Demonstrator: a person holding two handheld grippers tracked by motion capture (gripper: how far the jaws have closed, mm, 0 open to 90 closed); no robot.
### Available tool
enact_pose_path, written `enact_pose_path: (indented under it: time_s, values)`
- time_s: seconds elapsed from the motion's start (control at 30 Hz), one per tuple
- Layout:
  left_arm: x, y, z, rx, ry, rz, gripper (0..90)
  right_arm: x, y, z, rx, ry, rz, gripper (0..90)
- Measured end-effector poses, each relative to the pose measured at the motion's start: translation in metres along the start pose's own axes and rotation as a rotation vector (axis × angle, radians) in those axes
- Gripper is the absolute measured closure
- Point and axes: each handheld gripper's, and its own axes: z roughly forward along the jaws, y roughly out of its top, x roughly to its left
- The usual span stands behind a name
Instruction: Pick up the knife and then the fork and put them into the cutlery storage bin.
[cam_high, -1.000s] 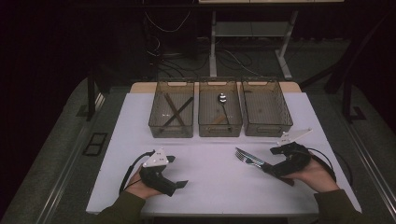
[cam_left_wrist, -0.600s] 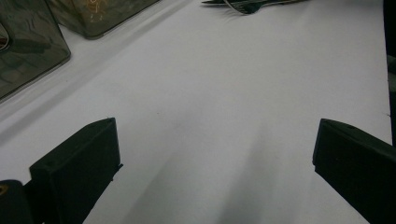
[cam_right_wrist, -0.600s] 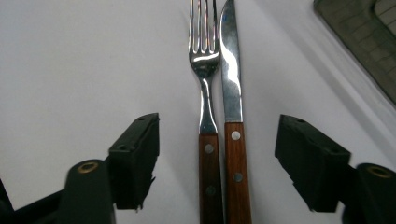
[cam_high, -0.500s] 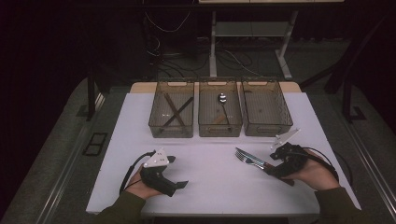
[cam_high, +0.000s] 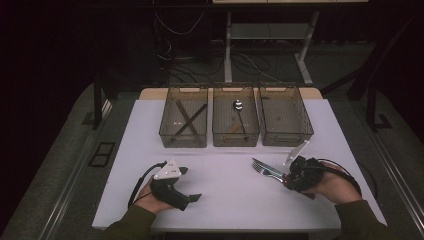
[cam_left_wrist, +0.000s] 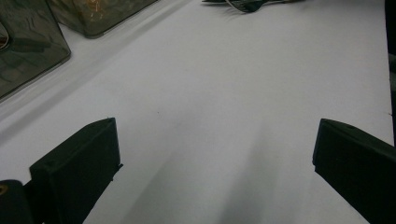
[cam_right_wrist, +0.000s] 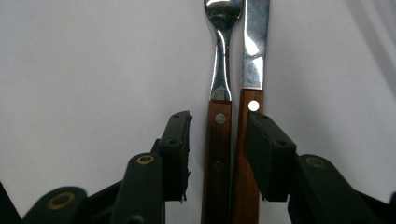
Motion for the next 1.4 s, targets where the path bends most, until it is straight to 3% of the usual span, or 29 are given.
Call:
enact_pose_path:
  time_s: [0.63,0.67,0.7,0.8,1.03,1.07,1.23,1.4]
  values:
    - [0.000,0.000,0.000,0.001,-0.001,0.001,0.4,-0.001,0.011,0.014,0.093,-0.011,-0.058,73.4]
    - [0.000,0.000,0.001,0.001,-0.001,-0.001,0.4,-0.001,0.012,0.014,0.092,0.008,-0.041,73.4]
    - [0.000,0.000,0.001,0.002,-0.001,-0.002,0.4,-0.003,0.012,0.014,0.097,-0.004,-0.060,73.4]
    - [-0.001,0.000,0.001,0.007,-0.002,-0.002,0.4,-0.004,0.014,0.015,0.109,0.017,-0.057,73.5]
    - [0.000,0.000,0.001,0.018,-0.001,0.009,0.4,-0.005,0.022,0.017,0.167,0.045,-0.044,75.8]
    - [0.000,0.000,0.001,0.021,-0.002,0.013,0.5,-0.007,0.023,0.018,0.178,0.027,-0.065,76.5]
    - [0.000,0.000,0.001,0.021,-0.001,0.014,0.5,-0.006,0.029,0.019,0.228,0.018,-0.065,77.7]
    - [0.000,0.000,0.001,0.023,-0.003,0.016,0.4,-0.009,0.024,0.017,0.187,0.038,-0.057,77.9]
